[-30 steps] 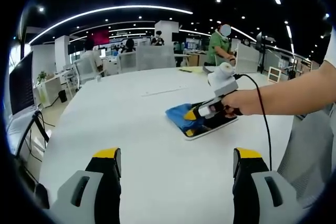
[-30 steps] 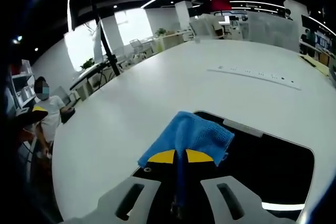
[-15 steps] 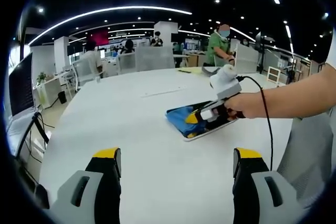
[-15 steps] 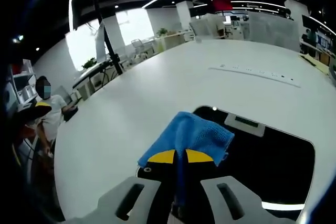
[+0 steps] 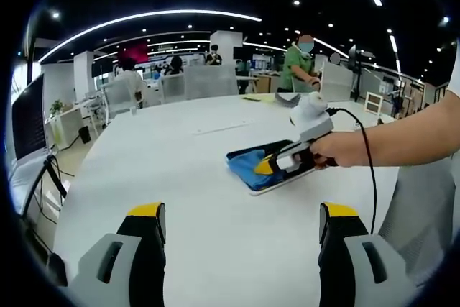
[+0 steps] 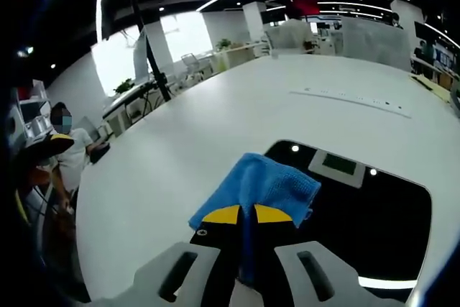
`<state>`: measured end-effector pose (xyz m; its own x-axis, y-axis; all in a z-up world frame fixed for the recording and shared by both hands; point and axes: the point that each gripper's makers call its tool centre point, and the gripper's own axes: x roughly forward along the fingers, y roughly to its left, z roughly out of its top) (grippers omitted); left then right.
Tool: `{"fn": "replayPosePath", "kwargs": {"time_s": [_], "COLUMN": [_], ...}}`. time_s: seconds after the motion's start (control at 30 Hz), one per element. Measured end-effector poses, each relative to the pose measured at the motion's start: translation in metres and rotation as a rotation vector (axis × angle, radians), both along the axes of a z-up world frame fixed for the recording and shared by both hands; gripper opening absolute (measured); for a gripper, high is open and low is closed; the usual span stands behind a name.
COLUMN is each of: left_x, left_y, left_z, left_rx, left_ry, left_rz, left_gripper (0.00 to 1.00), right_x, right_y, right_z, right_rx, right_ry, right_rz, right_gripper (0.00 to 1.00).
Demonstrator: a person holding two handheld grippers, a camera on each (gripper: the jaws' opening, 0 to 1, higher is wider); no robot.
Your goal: Wipe the mirror surface with the cleaning cloth until all visible marks leave the cleaned area.
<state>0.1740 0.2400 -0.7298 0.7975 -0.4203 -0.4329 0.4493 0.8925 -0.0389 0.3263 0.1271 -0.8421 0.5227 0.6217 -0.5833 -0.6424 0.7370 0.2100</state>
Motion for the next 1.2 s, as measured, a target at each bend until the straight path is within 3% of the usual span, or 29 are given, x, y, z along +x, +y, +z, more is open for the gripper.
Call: {"fn": "replayPosePath", "kwargs": {"time_s": [1.2], "left_x": [-0.0011], "left_y": [-0.0043], "left_z": [-0.0072], "left_rx": [-0.010], "left_ry": [0.012], "left_rz": [-0.013], "left_gripper": [0.88], "right_x": [-0.0053], "right_y": [0.0003], "right_z": [-0.0023], "right_rx": [-0.066], "right_ry": [-0.074], "right_rz": [0.029], "right_gripper": [0.01]}}
